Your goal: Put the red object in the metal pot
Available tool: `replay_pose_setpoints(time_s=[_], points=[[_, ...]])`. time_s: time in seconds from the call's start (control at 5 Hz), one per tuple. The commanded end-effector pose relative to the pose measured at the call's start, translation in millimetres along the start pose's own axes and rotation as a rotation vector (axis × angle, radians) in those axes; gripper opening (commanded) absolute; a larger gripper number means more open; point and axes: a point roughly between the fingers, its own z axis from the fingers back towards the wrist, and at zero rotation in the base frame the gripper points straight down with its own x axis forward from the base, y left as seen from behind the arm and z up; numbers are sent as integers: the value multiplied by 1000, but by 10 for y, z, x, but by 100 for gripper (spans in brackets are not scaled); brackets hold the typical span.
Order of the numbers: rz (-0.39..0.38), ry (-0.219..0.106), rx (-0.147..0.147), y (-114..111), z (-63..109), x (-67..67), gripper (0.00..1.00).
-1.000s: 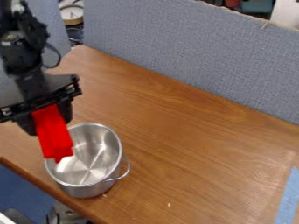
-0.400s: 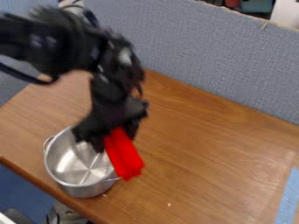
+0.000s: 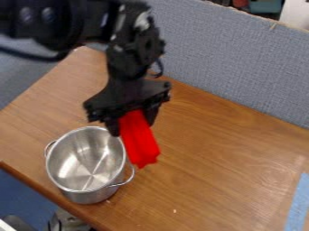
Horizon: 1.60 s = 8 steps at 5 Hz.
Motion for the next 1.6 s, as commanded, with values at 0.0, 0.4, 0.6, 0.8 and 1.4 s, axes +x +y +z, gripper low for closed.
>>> replay_pose_setpoints(time_s=[0.0,0.4,0.6,0.8,1.4], points=[[106,-27,15,-109,123,68,0],[531,-30,114,458,-133,161,0],[661,-43,169,623,-295,147,0],[769,-43,222,695,-537,196,100],[899,-45,286,708,-585,308,100]])
